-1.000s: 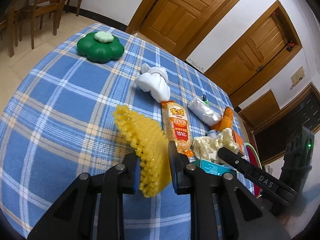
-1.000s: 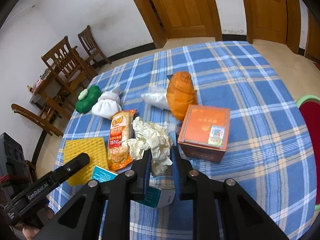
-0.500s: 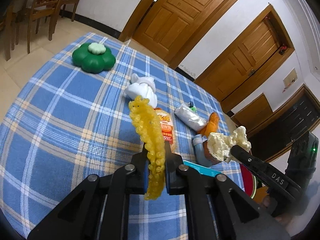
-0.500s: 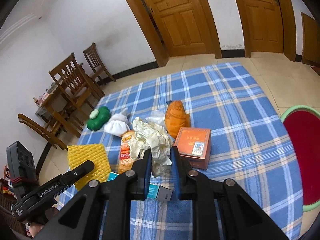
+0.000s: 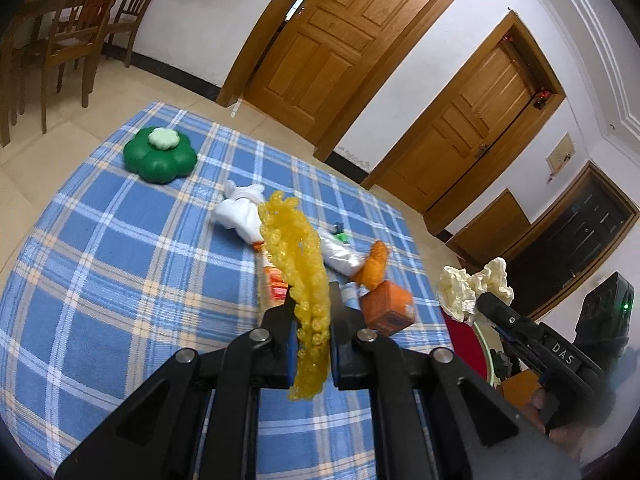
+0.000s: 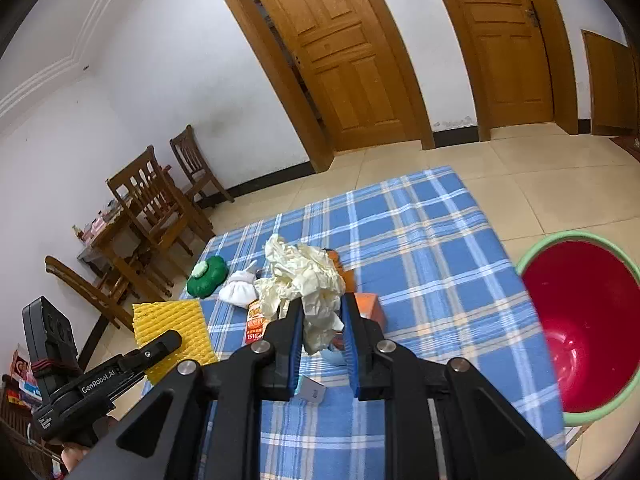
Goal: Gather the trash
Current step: 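Carry the net in the left gripper and the paper in the right gripper toward the red bucket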
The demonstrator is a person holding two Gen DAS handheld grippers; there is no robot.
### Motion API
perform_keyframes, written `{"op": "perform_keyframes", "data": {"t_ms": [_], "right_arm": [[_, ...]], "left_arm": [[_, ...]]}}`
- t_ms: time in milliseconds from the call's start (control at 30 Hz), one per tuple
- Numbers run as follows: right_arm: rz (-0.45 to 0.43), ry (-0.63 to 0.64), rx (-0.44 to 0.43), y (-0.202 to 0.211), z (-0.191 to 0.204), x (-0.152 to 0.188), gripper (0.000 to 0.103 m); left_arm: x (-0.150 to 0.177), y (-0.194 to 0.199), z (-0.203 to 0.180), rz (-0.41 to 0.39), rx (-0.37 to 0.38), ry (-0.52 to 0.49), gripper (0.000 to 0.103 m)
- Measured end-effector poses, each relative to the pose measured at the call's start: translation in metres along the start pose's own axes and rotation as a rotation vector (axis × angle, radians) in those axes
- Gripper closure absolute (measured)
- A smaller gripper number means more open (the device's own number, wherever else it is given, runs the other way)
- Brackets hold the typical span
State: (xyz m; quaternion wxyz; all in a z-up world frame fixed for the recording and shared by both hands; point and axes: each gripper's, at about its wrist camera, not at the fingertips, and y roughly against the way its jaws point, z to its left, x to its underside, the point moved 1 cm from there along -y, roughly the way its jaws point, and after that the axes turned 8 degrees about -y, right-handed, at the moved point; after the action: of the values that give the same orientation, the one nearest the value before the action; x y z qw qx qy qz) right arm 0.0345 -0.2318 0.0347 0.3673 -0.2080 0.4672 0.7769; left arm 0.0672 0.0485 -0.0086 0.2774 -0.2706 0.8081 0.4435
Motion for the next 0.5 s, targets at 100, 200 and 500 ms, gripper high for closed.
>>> {"op": "perform_keyframes", "data": {"t_ms": [100,200,500], "right_arm": [[-0.026,-0.005,0.009,0.013,-0.007,-0.004,0.082],[-0.050,-0.008,0.025,0.025,-0.016,-0.007,0.082],[-0.106,-0.048,0.067,0.055,-0.048,-0.013,0.082]], "left_arm": [[-0.002,0.002,-0.009,-0.006,0.011,-0.014,0.092],[-0.006,0.002,-0.020,-0.011,0.023,-0.034,0.092],[-0.009,0.000,-0.057,-0.007,0.064,-0.099,0.092]]}}
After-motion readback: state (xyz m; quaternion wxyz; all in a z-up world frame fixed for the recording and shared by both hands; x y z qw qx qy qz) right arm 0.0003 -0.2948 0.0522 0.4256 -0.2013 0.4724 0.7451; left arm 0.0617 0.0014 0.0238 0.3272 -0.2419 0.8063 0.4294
